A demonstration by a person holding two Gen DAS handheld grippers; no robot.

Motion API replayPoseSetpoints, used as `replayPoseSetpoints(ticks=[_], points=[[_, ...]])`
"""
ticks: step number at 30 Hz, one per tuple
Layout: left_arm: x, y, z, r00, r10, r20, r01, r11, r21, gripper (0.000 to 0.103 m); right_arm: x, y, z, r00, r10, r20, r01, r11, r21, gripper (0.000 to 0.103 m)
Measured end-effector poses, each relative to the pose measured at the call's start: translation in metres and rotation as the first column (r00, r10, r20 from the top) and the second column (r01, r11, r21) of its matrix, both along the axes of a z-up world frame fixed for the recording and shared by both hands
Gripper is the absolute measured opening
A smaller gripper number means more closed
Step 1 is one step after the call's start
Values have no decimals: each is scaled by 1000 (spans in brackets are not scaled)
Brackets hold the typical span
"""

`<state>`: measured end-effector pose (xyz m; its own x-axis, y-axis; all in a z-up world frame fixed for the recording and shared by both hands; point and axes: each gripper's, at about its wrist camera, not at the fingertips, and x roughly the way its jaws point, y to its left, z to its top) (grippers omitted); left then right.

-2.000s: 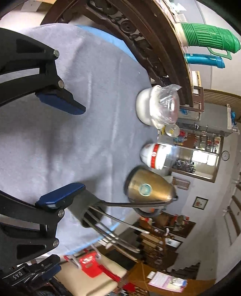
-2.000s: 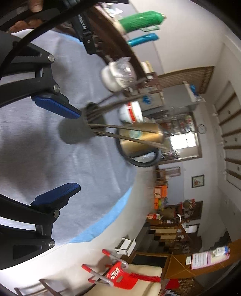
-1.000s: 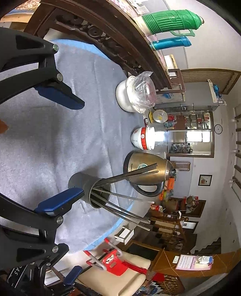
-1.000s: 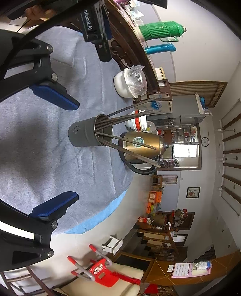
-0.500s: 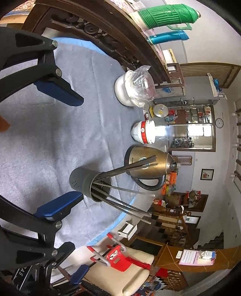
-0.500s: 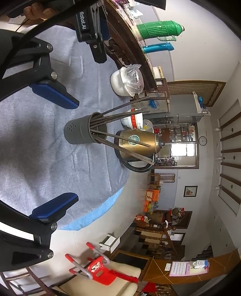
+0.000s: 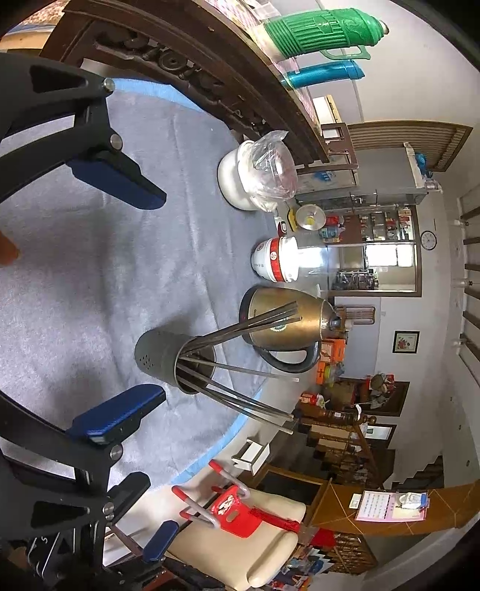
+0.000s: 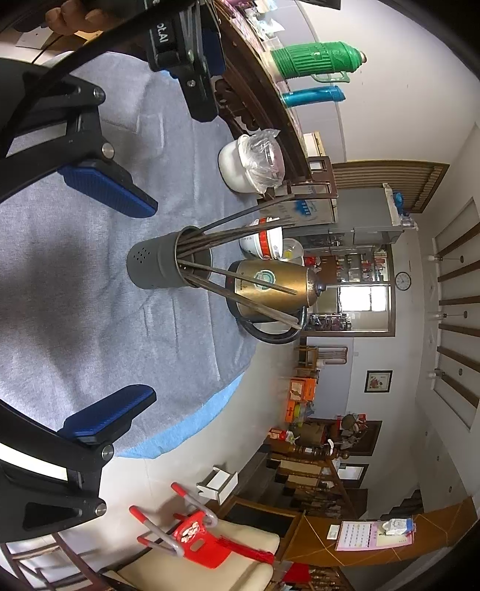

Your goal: Organize utensils

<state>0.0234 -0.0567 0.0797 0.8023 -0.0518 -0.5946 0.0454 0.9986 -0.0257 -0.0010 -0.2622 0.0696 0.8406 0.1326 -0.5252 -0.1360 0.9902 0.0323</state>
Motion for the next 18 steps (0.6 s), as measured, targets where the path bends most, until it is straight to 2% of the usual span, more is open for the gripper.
replayPoseSetpoints(ticks=[18], points=[[-7,2,3,1000,8,13,-8,1000,0,96,-6,6,12,1000,2,24,-2,1000,-10,94]])
